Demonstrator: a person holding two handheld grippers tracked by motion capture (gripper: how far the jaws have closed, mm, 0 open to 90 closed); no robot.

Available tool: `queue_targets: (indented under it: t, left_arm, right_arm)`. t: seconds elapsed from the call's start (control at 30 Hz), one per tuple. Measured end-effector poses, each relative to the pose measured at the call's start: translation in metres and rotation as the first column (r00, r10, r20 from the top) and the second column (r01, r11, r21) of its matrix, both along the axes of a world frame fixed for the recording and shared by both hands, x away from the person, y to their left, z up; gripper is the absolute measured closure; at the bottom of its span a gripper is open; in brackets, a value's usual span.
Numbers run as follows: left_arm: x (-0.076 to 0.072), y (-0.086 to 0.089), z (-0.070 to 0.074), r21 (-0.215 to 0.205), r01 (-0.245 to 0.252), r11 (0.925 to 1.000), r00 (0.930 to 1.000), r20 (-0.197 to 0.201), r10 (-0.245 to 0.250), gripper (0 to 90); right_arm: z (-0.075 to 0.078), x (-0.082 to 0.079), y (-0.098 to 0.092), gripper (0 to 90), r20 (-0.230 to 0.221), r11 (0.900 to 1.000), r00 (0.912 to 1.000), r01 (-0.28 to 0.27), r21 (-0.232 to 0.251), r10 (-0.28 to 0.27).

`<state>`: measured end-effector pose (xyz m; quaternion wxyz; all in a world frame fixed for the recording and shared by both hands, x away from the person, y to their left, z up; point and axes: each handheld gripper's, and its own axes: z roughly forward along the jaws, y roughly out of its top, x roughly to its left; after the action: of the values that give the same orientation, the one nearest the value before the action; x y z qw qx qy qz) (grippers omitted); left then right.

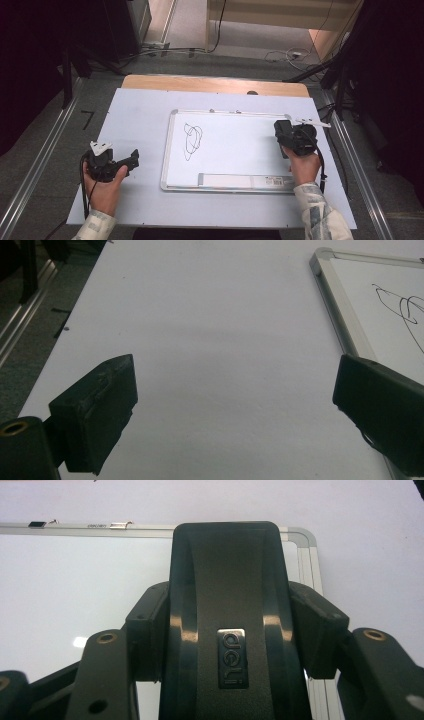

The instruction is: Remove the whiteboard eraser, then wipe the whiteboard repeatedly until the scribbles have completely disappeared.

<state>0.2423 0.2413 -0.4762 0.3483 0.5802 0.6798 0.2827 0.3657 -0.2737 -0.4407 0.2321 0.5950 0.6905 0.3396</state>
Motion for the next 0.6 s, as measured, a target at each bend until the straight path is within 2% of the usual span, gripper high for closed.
queue_targets:
  t: [0.37, 0.6]
  left_arm:
    - [0.001, 0.000, 0.000, -0.007, 0.000, 1.0000, 1.0000, -0.003, 0.000, 4.7]
    - [0.000, -0.001, 0.000, -0.004, 0.009, 1.0000, 1.0000, -0.003, -0.009, 4.7]
  right_arm:
    - [-0.001, -0.001, 0.005, 37.7, -0.002, 1.000, 0.9998, -0.018, -0.003, 0.018]
    - [0.001, -0.005, 0.015, 37.7, -0.004, 0.999, 0.9993, -0.038, -0.008, 0.038]
